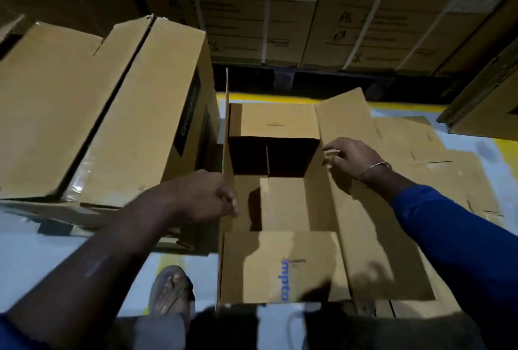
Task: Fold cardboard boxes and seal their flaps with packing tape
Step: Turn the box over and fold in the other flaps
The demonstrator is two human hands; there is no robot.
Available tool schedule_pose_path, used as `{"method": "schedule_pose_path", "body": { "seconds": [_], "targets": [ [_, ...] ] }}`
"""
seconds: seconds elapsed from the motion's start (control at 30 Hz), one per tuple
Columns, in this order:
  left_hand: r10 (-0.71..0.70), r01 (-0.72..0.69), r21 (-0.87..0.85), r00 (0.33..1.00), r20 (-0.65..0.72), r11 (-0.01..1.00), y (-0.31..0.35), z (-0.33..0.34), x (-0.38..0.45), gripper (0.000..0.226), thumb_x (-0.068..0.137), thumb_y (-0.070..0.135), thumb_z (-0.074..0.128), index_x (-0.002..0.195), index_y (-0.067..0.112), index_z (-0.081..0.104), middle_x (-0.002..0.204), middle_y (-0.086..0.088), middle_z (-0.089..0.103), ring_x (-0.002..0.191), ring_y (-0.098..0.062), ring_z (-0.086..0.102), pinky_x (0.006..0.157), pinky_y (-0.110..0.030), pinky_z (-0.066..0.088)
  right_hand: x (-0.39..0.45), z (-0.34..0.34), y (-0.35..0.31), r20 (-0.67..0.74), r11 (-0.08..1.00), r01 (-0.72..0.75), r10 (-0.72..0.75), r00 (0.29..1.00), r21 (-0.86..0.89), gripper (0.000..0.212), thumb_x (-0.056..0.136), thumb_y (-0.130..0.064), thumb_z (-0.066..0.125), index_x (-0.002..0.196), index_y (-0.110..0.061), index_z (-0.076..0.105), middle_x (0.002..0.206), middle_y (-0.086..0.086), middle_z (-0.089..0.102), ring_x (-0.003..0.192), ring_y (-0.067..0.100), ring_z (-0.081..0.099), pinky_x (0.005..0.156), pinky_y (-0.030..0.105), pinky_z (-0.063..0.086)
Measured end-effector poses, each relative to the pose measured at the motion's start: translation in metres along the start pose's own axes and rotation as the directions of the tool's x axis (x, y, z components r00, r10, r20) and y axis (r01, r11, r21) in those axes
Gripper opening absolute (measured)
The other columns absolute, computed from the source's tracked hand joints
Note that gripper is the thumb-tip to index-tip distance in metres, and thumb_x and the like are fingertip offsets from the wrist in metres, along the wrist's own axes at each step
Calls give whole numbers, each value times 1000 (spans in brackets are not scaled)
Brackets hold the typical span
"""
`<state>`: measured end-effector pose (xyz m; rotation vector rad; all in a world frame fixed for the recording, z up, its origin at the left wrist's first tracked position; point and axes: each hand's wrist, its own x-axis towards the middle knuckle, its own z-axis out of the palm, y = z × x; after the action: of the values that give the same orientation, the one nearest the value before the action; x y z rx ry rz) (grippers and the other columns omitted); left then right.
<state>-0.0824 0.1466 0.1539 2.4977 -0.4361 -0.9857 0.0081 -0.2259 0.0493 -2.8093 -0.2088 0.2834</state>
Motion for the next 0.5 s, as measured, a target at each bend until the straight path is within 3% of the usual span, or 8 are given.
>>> {"method": "schedule_pose_path", "body": {
  "seconds": [0.1,0.2,0.3,0.37,0.4,0.5],
  "targets": [
    [82,-66,-147,991,106,987,15,15,2,22,100,27,65,103,47,74,136,16,64,132,-7,53,111,-41,42,-35,-26,26,-4,1000,-22,22,1000,-1,35,94,-15,69,129,-18,67,132,3,60,118,23,59,99,34,46],
    [209,-124,-313,944,256,941,31,32,2,27,101,32,65,126,37,72,156,15,42,147,3,27,120,-32,25,-66,-41,50,23,972,-223,222,975,67,63,89,-24,78,147,-15,52,146,16,46,129,36,51,107,38,41],
    [238,-98,-435,930,280,895,43,52,3,34,103,40,59,133,31,70,161,10,41,148,1,28,121,-33,24,-99,-37,56,266,775,-577,517,813,258,95,85,-58,75,158,-16,31,149,18,46,126,41,53,96,48,50],
    [192,-49,-500,952,239,864,48,68,2,36,105,43,54,133,29,71,156,10,49,142,-4,40,114,-34,31,-118,-33,48,439,690,-670,530,725,273,107,80,-77,65,157,-12,28,146,19,48,119,41,57,93,51,54],
    [149,-15,-541,968,203,841,50,77,3,36,105,43,52,132,28,72,150,10,56,134,-4,48,106,-32,35,-123,-33,42,458,686,-671,519,722,280,107,82,-79,60,157,-12,26,149,20,45,120,41,56,94,52,54],
    [-2,72,-677,995,104,733,52,117,5,30,106,39,54,119,25,78,125,6,73,113,-10,62,84,-29,42,-126,-40,19,356,683,-597,481,801,420,94,92,-74,53,161,-16,25,162,14,32,133,40,47,94,49,51]
  ]
}}
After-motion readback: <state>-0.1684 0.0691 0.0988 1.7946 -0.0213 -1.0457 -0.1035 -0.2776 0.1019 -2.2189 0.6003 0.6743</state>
